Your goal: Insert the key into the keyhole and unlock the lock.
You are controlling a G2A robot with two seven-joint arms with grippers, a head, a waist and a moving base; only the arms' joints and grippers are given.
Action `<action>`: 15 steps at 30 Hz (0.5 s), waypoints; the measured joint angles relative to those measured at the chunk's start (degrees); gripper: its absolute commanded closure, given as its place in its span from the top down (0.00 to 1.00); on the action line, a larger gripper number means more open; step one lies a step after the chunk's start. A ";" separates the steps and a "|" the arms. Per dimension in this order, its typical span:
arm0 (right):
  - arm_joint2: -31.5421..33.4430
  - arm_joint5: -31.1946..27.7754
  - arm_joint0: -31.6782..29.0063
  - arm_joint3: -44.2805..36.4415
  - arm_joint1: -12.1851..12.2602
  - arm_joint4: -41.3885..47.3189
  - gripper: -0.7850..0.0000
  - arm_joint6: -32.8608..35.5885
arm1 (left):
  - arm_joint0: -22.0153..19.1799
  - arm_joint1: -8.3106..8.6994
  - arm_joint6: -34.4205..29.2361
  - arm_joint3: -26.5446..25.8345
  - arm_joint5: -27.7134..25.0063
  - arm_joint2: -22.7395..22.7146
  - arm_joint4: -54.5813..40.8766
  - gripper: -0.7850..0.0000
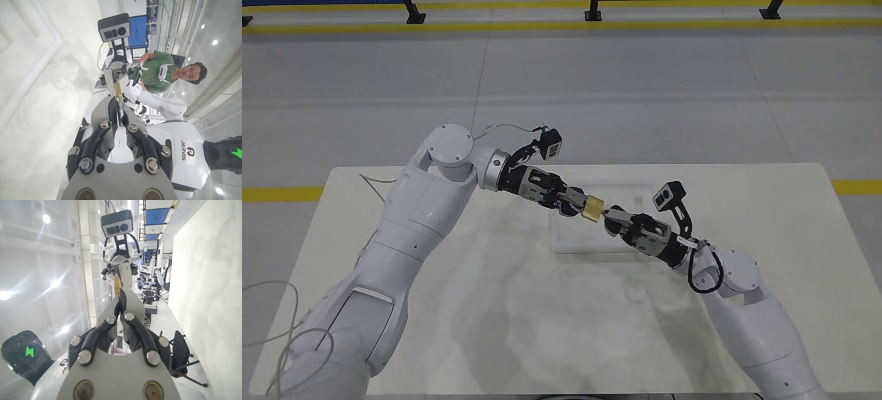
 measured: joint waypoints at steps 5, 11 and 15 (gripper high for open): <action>0.00 -0.04 -0.01 -0.01 0.00 -0.04 0.00 0.00 | 0.00 0.00 0.00 0.00 0.00 0.00 0.00 0.00; 0.00 -0.04 -0.01 -0.02 0.00 -0.03 0.00 0.00 | 0.00 0.00 0.00 0.00 0.00 0.00 0.00 0.00; 0.06 0.06 -0.24 -0.24 0.01 -0.12 0.00 -0.41 | 0.00 0.00 0.00 0.00 0.00 0.00 0.00 0.00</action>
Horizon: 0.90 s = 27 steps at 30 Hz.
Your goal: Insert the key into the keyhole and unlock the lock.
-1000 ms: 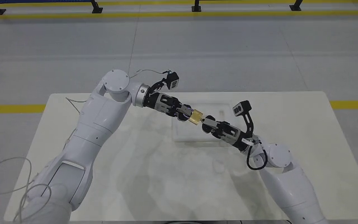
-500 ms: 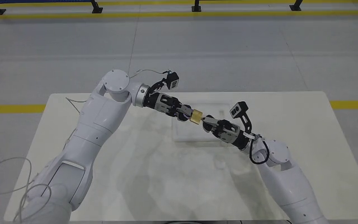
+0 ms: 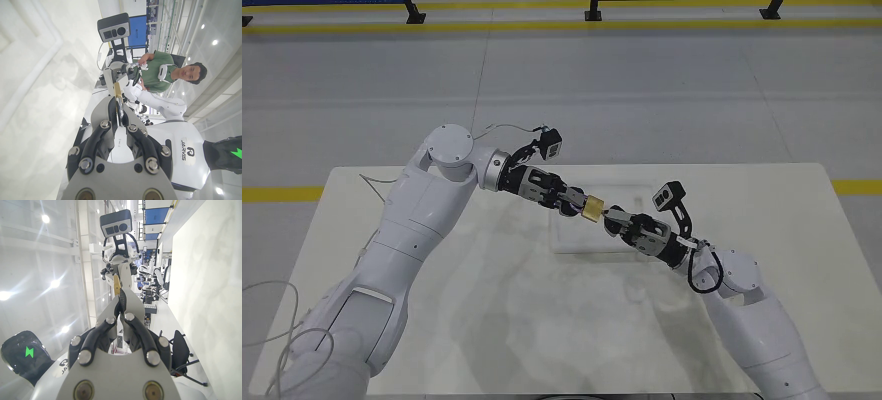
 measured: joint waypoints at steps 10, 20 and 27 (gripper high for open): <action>0.31 6.19 -0.15 -0.50 -0.15 7.02 0.00 0.30 | 0.00 0.00 0.00 0.00 0.00 0.00 0.00 0.00; -0.49 12.37 0.74 0.80 -0.29 10.77 0.00 0.75 | 0.00 0.00 0.00 0.00 0.00 0.00 0.00 0.00; -0.95 15.03 0.80 1.72 -0.57 15.28 0.00 0.79 | 0.00 0.00 0.00 0.00 0.00 0.00 0.00 0.00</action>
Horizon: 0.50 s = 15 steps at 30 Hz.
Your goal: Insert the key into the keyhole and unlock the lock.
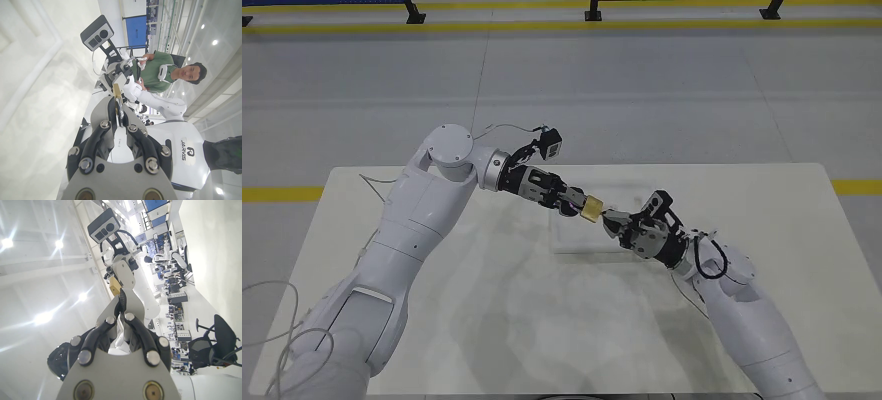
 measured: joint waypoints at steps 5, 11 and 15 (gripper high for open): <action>0.00 1.68 0.15 0.55 -0.18 3.04 0.00 -0.08 | 0.00 0.00 0.00 0.00 0.00 0.00 0.00 0.00; -0.29 4.99 0.49 1.66 -0.34 6.50 0.00 -0.39 | 0.00 0.00 0.00 0.00 0.00 0.00 0.00 0.00; -0.43 6.64 0.63 2.08 -0.45 8.62 0.00 -0.49 | 0.00 0.00 0.00 0.00 0.00 0.00 0.00 0.00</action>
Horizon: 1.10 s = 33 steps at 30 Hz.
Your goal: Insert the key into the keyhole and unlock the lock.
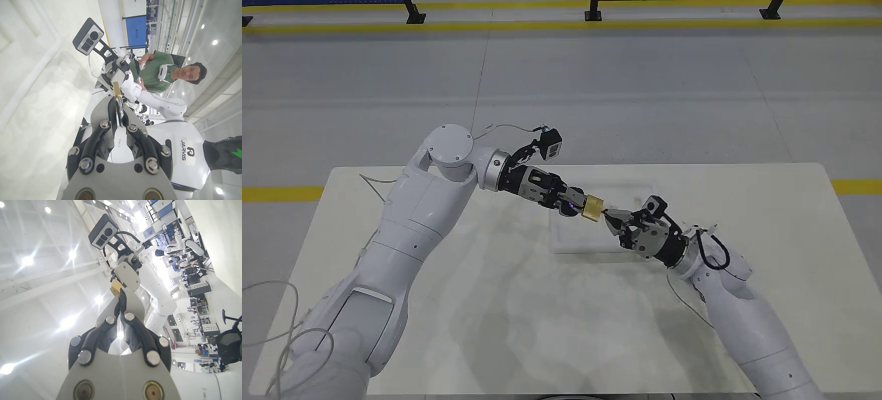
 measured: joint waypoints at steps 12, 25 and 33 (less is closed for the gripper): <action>0.02 0.77 0.17 0.03 0.02 0.17 0.00 0.09 | 0.00 0.00 0.00 0.00 0.00 0.00 0.00 0.00; 0.10 5.04 -0.41 -0.67 -0.10 4.36 0.00 -1.83 | 0.00 0.00 0.00 0.00 0.00 0.00 0.00 0.00; -0.23 8.51 0.17 0.77 -0.40 9.47 0.00 -2.40 | 0.00 0.00 0.00 0.00 0.00 0.00 0.00 0.00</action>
